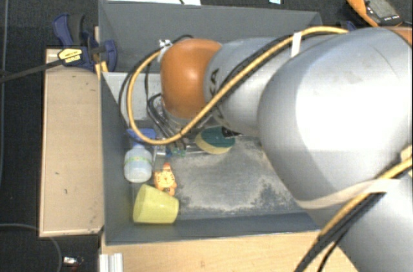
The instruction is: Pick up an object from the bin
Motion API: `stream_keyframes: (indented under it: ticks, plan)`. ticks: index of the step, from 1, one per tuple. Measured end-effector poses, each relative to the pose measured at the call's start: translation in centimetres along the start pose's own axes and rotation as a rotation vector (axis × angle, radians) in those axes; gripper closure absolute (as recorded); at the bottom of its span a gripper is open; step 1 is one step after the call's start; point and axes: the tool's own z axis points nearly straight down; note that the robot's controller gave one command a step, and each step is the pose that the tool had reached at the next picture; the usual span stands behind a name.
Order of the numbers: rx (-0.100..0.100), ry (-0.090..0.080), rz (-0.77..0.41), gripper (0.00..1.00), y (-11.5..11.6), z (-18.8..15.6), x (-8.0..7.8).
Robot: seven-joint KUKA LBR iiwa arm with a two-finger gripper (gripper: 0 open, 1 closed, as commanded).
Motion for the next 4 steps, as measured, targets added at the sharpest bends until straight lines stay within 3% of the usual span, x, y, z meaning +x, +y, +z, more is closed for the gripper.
stream_keyframes:
  ticks: [1, 3, 4]
  plan:
    - [0.002, 0.007, 0.120, 1.00, -0.7, 0.1, 0.2]
    - [0.004, 0.013, 0.120, 1.00, -0.8, -1.8, 0.3]
    - [0.000, 0.005, 0.118, 1.00, -0.7, -3.9, 0.1]
